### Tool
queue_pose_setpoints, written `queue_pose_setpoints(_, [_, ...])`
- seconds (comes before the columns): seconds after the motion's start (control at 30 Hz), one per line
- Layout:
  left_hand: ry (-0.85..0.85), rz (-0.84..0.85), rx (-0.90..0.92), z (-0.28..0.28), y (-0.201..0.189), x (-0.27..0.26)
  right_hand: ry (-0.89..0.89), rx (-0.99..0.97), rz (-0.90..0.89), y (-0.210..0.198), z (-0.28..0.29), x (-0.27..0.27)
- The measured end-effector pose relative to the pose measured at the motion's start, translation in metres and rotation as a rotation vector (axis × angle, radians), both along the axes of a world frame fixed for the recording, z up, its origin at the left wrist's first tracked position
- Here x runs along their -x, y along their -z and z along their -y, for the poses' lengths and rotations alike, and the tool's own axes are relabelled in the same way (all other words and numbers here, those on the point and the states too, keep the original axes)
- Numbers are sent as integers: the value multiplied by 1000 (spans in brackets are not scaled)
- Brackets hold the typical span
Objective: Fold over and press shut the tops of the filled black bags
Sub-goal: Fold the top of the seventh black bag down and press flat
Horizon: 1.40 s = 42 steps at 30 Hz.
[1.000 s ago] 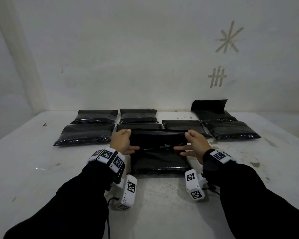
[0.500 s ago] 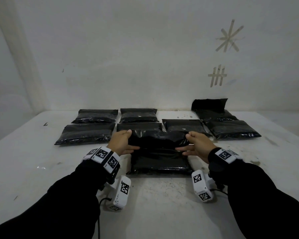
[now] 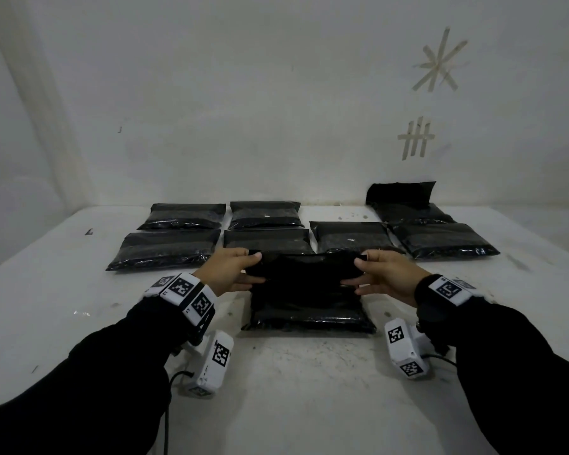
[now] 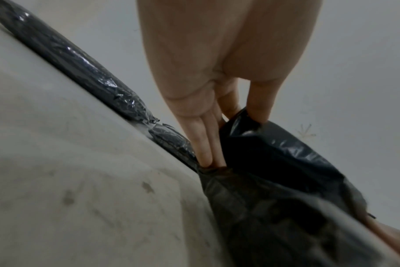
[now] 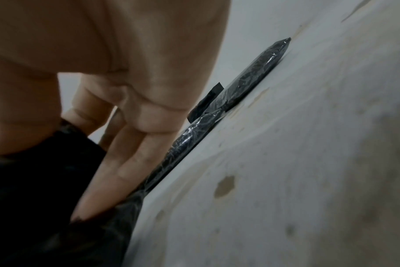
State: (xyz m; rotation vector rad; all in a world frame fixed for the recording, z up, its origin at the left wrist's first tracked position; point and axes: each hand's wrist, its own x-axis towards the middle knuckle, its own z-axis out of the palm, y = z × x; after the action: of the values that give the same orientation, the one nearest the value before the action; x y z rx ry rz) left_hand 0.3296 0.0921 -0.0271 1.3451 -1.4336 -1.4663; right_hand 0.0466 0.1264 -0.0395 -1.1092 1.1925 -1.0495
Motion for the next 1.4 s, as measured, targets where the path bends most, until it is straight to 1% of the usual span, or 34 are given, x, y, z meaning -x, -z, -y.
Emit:
queue_pose_setpoints(0.17, [88,73,64,-3,-2,-7,-50,51,-171,0,-3,7])
queue_pose_setpoints(0.33, [174,182,114,-2,1,-15,-57,61,-247,1,-1,9])
queue_pose_setpoints(0.53, [282,350,142,-2,-1,-17,-183,41,-453,-8,3,12])
queue_pose_setpoints(0.7, [382,416,197,-9,-3,-19,-270,18,-512,-11,2,14])
queue_pose_setpoints(0.83, [438,496,244,-13,-5,-21,-316,95,-634,-11,-3,10])
queue_pose_setpoints(0.97, [451,569,279,-18,-4,-21,-349,160,-694,-8,-6,12])
queue_pose_setpoints(1.13, [477,621,322,-21,-2,-19,-342,243,-803,-5,-9,12])
queue_pose_setpoints(1.3, [487,672,412,-23,-1,-19,-278,344,-1006,-10,-16,8])
queue_pose_setpoints(1.4, [498,715,448,-26,-3,-19,-277,374,-1113,-13,-20,4])
